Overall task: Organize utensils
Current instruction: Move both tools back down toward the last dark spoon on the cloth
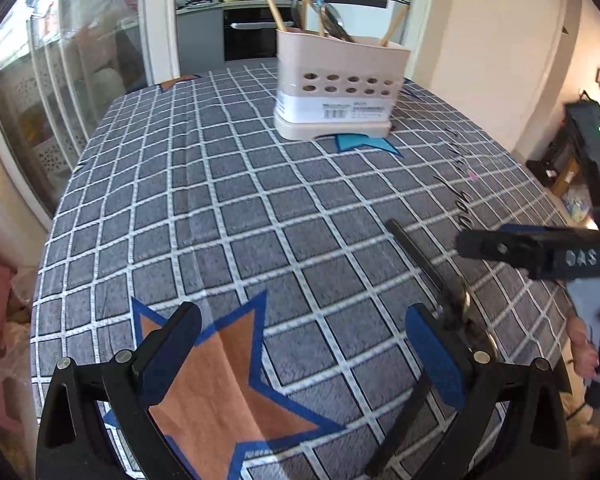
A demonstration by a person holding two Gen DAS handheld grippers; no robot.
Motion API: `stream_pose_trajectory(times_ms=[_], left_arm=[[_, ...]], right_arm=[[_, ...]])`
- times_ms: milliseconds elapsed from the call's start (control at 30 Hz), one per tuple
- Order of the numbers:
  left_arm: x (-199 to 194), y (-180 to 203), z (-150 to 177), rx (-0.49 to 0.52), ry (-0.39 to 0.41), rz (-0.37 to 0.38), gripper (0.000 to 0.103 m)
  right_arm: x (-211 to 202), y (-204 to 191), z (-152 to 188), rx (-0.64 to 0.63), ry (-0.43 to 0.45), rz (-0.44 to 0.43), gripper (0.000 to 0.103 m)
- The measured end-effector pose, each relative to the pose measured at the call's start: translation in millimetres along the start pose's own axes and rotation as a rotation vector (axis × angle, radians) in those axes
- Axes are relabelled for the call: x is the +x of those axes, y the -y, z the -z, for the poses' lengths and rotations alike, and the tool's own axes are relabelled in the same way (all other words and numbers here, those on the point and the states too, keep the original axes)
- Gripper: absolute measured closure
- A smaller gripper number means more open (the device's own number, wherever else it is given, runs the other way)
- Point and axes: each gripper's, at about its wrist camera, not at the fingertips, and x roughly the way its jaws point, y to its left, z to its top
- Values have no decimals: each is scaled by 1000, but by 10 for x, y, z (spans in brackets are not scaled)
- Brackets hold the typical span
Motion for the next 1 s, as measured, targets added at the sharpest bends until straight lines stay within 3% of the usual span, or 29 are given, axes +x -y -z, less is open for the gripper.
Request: stream_pose_trajectory(times_ms=[233,367,567,800,900,933,1000], left_arm=[[-50,235,122,105,-24,80,0],[-70,307,173,140,-28,100,0],[-62,333,217,161,-43,119,0],[5,464,255,226,-74,127,0],[38,525,268,257,-86,129,0],[53,543,273,264,-91,128,1],[103,570,274,273,-115,126,4]], right_arm=[[122,-228,-57,-87,-58,15,0],[207,-354,-99,-134,-99,20,6],[389,-529,-136,-205,-181,48,37],[506,-761,-147,-321,-221,147,43],[517,-802,-150,-333,-222,150,47],[515,-807,-156,-331,-221,150,54],[515,-832,-162,-330,-219,144,77]])
